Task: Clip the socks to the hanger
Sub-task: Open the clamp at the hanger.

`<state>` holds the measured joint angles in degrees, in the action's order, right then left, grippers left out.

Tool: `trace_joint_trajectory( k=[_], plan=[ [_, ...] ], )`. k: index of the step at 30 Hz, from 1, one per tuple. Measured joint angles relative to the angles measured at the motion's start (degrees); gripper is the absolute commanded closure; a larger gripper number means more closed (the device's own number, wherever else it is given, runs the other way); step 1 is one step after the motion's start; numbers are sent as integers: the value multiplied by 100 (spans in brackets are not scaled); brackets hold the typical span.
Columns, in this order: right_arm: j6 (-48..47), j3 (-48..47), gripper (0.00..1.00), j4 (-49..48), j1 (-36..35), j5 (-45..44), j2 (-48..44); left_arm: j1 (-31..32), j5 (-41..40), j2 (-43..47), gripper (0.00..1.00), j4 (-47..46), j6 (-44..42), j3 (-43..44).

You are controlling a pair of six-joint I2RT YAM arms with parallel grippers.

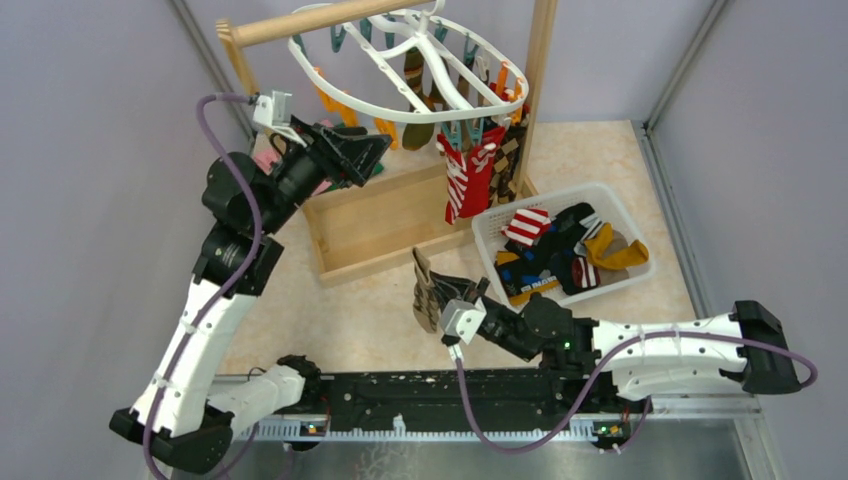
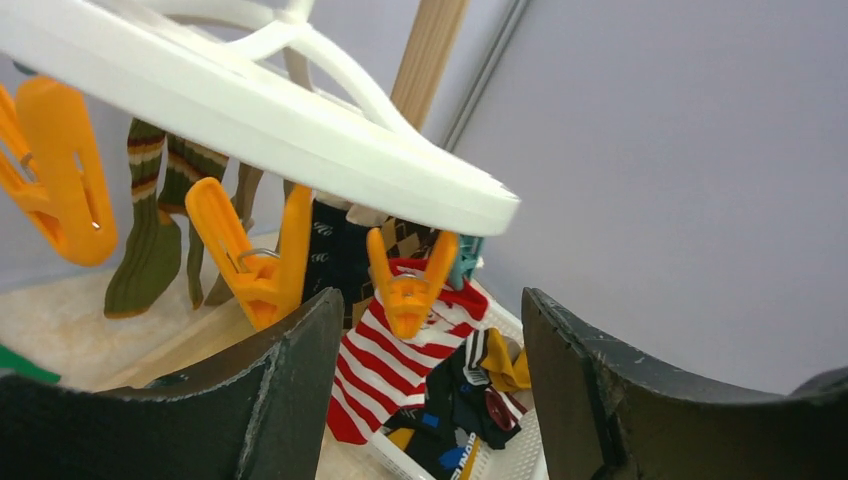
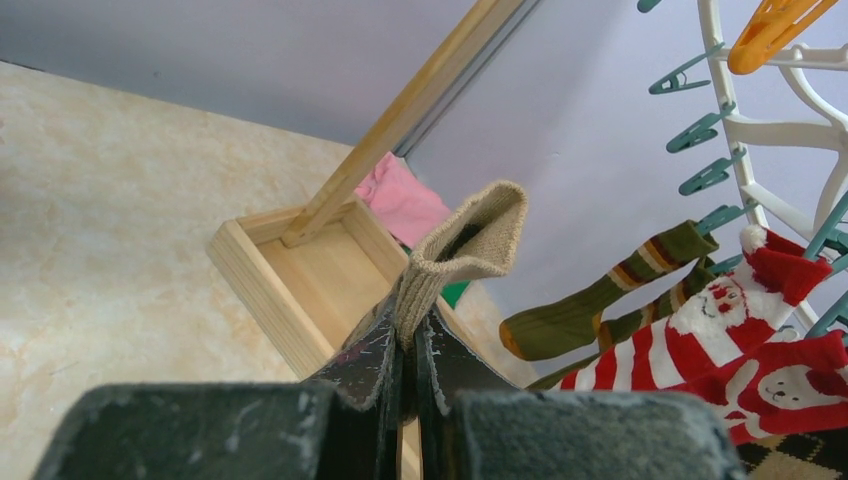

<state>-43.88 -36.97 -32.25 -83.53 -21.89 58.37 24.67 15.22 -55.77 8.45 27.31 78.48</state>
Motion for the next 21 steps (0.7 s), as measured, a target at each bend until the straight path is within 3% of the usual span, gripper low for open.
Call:
trace_joint_trajectory(
  k=[7,21],
  plan=[
    [13,96,100,-81,0,-46,-111,0,-142,-492,28,225,278,48],
    [9,96,100,-205,0,-59,-133,131,-212,-636,32,157,503,125]
  ],
)
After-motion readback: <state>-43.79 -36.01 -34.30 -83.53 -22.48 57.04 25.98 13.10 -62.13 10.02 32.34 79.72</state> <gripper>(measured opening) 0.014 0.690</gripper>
